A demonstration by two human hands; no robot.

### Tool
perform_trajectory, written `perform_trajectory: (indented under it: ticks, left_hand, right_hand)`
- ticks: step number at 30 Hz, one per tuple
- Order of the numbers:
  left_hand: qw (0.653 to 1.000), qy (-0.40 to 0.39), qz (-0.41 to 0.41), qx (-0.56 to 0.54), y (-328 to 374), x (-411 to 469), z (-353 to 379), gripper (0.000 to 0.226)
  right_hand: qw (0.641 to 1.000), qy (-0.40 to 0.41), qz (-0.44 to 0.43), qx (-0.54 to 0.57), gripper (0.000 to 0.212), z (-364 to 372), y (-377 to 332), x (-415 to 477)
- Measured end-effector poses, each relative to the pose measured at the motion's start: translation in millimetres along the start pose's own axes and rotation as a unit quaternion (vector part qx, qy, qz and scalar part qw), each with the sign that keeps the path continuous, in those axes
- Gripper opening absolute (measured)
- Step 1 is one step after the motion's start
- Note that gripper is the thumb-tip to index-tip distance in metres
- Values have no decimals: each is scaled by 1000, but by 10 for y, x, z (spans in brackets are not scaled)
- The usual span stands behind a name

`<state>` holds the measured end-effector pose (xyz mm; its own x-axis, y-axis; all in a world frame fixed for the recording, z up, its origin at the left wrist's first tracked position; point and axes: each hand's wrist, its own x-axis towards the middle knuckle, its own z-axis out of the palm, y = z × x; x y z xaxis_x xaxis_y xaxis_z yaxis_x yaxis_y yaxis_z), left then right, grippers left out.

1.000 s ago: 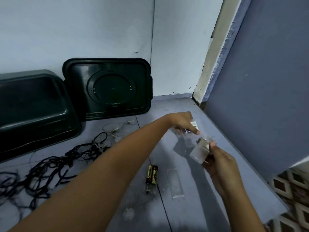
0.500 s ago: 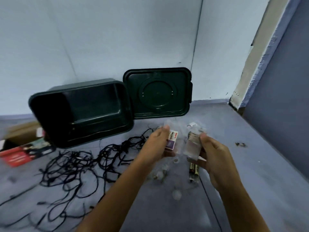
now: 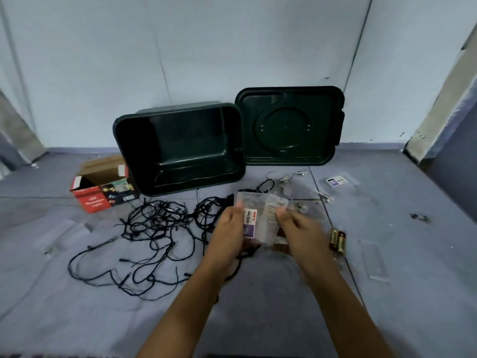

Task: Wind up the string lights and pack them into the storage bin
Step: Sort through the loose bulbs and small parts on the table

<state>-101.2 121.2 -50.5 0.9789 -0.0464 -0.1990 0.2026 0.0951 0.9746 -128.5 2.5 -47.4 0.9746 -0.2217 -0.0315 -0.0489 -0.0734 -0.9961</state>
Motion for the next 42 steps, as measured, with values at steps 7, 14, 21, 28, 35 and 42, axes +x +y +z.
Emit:
perform_trajectory:
  ticks: [7, 14, 21, 28, 35, 42]
  left_hand:
    - [996, -1, 60, 58, -90, -61, 10, 33]
    - [999, 1, 46, 4, -208, -117, 126, 37]
    - [996, 11, -3, -86, -255, -46, 113, 41]
    - [998, -18, 19, -65, -342, -33, 67, 35]
    - [998, -51, 36, 0, -400, -50, -8, 48]
    - [996, -67, 58, -19, -423, -55, -28, 49]
  right_hand:
    - [999, 13, -10, -43, 33, 70, 77, -22]
    - [996, 43, -23, -73, 45, 263, 155, -63]
    - [979, 80, -129, -139, 23, 229, 292, -194]
    - [966, 63, -164, -188, 25, 215, 343, -184]
    - [963, 54, -174, -198, 28, 158, 420, -192]
    - [964, 54, -150, -211, 37, 162, 420, -238]
